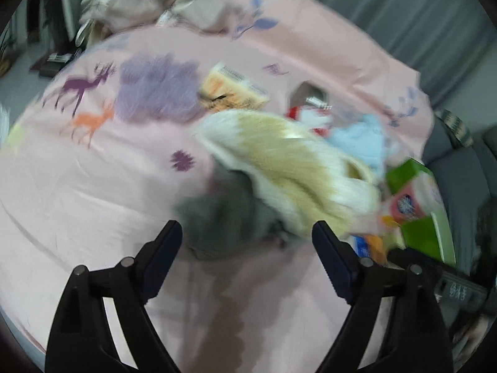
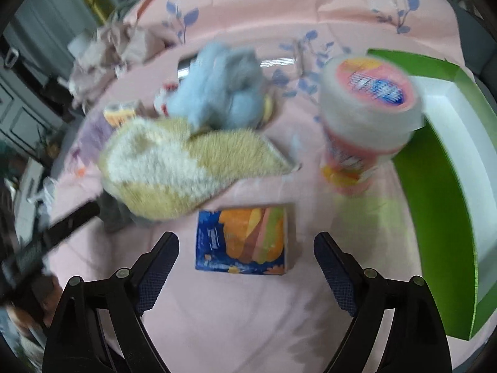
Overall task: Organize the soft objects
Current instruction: 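Carry the tissue pack with the right gripper over the green box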
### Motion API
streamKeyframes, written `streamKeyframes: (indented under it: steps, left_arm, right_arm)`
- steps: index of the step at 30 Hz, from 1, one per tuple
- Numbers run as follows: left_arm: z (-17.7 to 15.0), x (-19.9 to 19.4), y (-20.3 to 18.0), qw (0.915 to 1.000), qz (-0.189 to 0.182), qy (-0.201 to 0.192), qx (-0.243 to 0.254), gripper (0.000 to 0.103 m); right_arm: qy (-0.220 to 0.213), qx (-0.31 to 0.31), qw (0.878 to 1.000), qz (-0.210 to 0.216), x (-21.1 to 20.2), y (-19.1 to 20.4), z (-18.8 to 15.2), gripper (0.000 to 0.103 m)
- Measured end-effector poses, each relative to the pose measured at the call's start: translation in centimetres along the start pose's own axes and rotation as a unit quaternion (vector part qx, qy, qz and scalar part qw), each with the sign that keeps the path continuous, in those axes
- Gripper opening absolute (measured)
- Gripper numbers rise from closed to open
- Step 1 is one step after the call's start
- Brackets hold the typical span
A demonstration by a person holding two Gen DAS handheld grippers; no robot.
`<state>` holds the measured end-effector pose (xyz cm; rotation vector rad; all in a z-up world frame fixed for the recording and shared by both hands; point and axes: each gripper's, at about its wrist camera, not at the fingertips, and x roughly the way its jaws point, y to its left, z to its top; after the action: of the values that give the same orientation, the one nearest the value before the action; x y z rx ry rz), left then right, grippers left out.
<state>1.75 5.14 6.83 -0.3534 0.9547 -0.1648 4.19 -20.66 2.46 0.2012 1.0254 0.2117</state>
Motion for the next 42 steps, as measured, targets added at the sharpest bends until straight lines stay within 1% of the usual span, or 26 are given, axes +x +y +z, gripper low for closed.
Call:
streamKeyframes:
  steps: [2,3,4,6,8,9,10,11,12,13,14,15,17,19,22,25,29,32,34,37,38,39,42]
  left_arm:
    - [-0.7,-0.2,-1.5,0.9994,-0.025,0.015,0.017,0.086]
    - [-1.2,0.2,-2.5,0.9980,-0.051,0.030,0.025,0.085]
    - [-1.7,0.7,-3.1,0.9962,-0.068,0.041,0.033,0.084]
    - [-2.7,1.9,-5.0,0.9927,-0.087,0.063,0.055,0.078]
    - [-3.5,3.4,-6.5,0.9903,-0.092,0.077,0.070,0.063]
    - [-3.7,4.1,-7.1,0.9890,-0.097,0.085,0.072,0.058]
    - [-4.0,5.0,-7.6,0.9869,-0.105,0.097,0.075,0.050]
    - [-3.9,5.8,-8.1,0.9854,-0.109,0.106,0.075,0.044]
    - [-4.0,6.5,-8.5,0.9839,-0.116,0.114,0.075,0.042]
    - [-4.2,7.1,-8.8,0.9824,-0.120,0.122,0.075,0.039]
    - [-4.2,7.8,-9.3,0.9813,-0.123,0.127,0.076,0.039]
    - [-4.2,8.2,-9.8,0.9810,-0.126,0.124,0.079,0.039]
    - [-4.3,8.0,-10.4,0.9804,-0.132,0.119,0.085,0.031]
    - [-4.1,7.7,-10.9,0.9805,-0.126,0.123,0.089,0.030]
    - [-3.7,6.8,-11.8,0.9829,-0.107,0.107,0.105,0.030]
    - [-3.3,5.6,-13.3,0.9827,-0.111,0.089,0.119,0.030]
    - [-2.7,3.6,-15.9,0.9815,-0.109,0.055,0.147,0.030]
    - [-2.4,2.2,-18.0,0.9784,-0.115,0.029,0.169,0.030]
    - [-2.2,1.6,-19.7,0.9756,-0.116,0.009,0.186,0.030]
    - [-2.2,1.1,-21.8,0.9710,-0.124,-0.001,0.204,0.030]
    - [-2.5,-0.1,-21.4,0.9701,-0.126,-0.003,0.207,0.030]
    - [-2.5,-0.4,-21.9,0.9686,-0.131,-0.006,0.211,0.030]
    - [-2.8,-1.4,-23.7,0.9617,-0.147,-0.017,0.231,0.030]
  right_arm:
    - [-0.008,0.008,1.000,0.018,-0.6,-0.7,-0.1,0.089]
    - [-0.006,0.014,0.999,0.028,-0.6,-1.0,-0.3,0.089]
    - [-0.003,0.021,0.999,0.035,-0.5,-1.2,-0.3,0.089]
    - [0.007,0.034,0.998,0.056,0.1,-1.7,-0.3,0.085]
    - [0.019,0.052,0.996,0.075,0.8,-2.4,-0.1,0.072]
    - [0.027,0.061,0.994,0.082,1.3,-2.7,0.0,0.071]
    - [0.032,0.069,0.994,0.083,1.6,-3.1,0.0,0.069]
    - [0.036,0.078,0.993,0.080,1.9,-3.5,-0.1,0.065]
    - [0.040,0.085,0.993,0.073,2.3,-3.9,-0.1,0.062]
    - [0.043,0.092,0.993,0.068,2.6,-4.1,-0.1,0.057]
    - [0.047,0.099,0.992,0.066,2.9,-4.5,-0.2,0.054]
    - [0.051,0.104,0.991,0.072,3.0,-4.8,-0.2,0.052]
    - [0.053,0.107,0.988,0.094,3.1,-5.0,-0.1,0.047]
    - [0.042,0.104,0.990,0.083,2.8,-5.0,-0.1,0.046]
    - [0.021,0.098,0.991,0.086,1.6,-4.5,0.1,0.046]
    - [-0.025,0.086,0.993,0.082,-0.9,-3.8,0.6,0.046]
    - [-0.098,0.069,0.989,0.092,-5.2,-4.0,0.4,0.046]
    - [-0.136,0.069,0.985,0.083,-7.7,-4.5,0.0,0.046]
    - [-0.153,0.076,0.982,0.080,-8.9,-5.2,-0.3,0.046]
    - [-0.177,0.097,0.976,0.084,-10.6,-6.9,-0.8,0.046]
    - [-0.187,0.102,0.973,0.084,-11.3,-7.5,-1.1,0.046]
    - [-0.194,0.104,0.972,0.083,-11.9,-7.8,-0.8,0.046]
    - [-0.221,0.120,0.965,0.077,-13.7,-9.3,-1.5,0.046]
